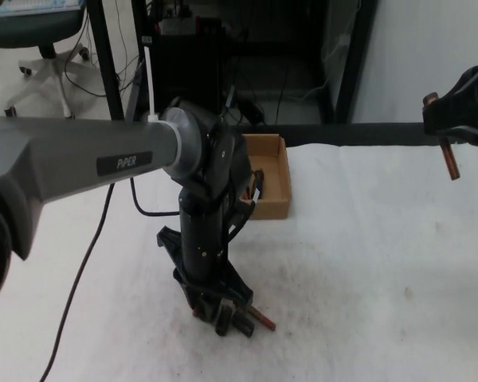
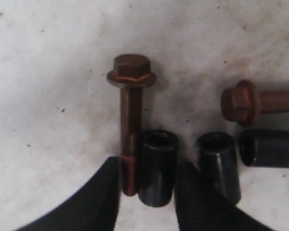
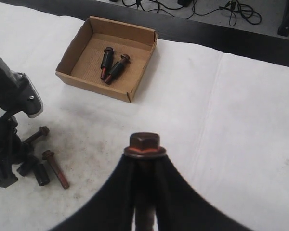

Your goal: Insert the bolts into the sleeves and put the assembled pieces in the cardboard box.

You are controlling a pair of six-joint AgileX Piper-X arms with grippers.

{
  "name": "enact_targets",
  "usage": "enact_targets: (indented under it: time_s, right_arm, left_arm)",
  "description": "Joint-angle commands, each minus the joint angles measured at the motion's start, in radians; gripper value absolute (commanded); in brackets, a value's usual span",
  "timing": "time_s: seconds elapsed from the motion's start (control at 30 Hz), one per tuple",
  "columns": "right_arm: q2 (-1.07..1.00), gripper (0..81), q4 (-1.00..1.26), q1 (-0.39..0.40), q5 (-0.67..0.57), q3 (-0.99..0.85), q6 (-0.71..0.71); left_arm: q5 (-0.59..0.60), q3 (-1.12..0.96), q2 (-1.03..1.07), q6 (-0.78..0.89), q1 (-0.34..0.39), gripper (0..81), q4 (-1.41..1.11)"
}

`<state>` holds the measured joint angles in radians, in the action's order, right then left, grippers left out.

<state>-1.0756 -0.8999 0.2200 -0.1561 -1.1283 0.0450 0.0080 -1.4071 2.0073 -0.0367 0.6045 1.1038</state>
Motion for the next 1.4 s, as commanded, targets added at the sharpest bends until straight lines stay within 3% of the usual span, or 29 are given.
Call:
enact_targets:
  time_s: [0.0,0.83,1.37]
  right_arm:
    - [0.009,0.8,0.006,0.002,-0.008,-0.002,-0.001]
    - [0.009,0.8,0.008,0.002,-0.008,-0.003,-0.001]
    - [-0.010,0.8,0.015,0.002,-0.018,-0.003,-0.001]
  left_arm:
    - [0.043,0.001,-0.004,-0.009,0.005,34.3,0.011]
    - [0.037,-0.005,-0.010,-0.023,0.005,34.3,0.048]
    - [0.033,-0.127,-0.017,-0.007,0.005,34.9,0.095]
